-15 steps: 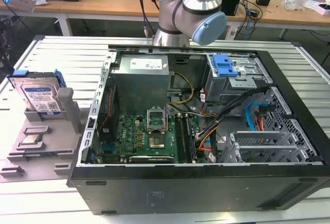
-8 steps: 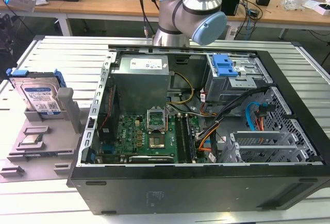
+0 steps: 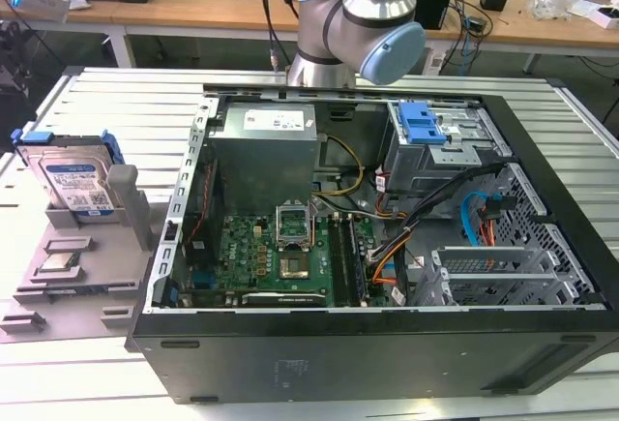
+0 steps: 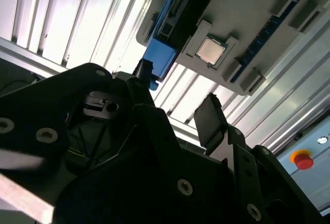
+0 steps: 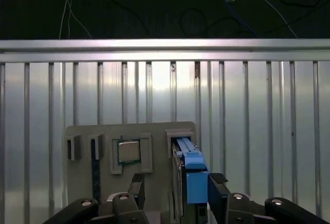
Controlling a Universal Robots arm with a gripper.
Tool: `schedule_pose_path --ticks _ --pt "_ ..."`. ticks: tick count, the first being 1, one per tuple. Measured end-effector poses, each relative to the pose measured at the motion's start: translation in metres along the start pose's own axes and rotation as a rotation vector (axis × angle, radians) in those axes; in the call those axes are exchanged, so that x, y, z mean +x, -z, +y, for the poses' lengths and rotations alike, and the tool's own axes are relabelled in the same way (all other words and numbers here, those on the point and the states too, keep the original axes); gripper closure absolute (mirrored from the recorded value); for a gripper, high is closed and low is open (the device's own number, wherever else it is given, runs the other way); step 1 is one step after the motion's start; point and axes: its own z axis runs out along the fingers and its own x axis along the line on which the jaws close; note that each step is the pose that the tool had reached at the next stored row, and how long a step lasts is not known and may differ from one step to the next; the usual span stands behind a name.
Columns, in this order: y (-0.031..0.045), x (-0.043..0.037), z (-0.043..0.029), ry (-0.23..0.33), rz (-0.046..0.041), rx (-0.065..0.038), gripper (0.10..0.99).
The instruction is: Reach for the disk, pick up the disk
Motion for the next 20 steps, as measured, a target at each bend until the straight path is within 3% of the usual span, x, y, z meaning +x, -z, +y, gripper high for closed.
schedule_pose_path --ticks 6,15,20 --pt "-0.0078 -0.0076 -0.0073 0.0 0.0002 0.0 0.486" --pt "-0.03 -0.0235 -0.0097 0.01 0.001 -0.001 0.486" --pt "-0.0433 -0.026 -0.0102 0.026 0.0024 -0.001 0.486"
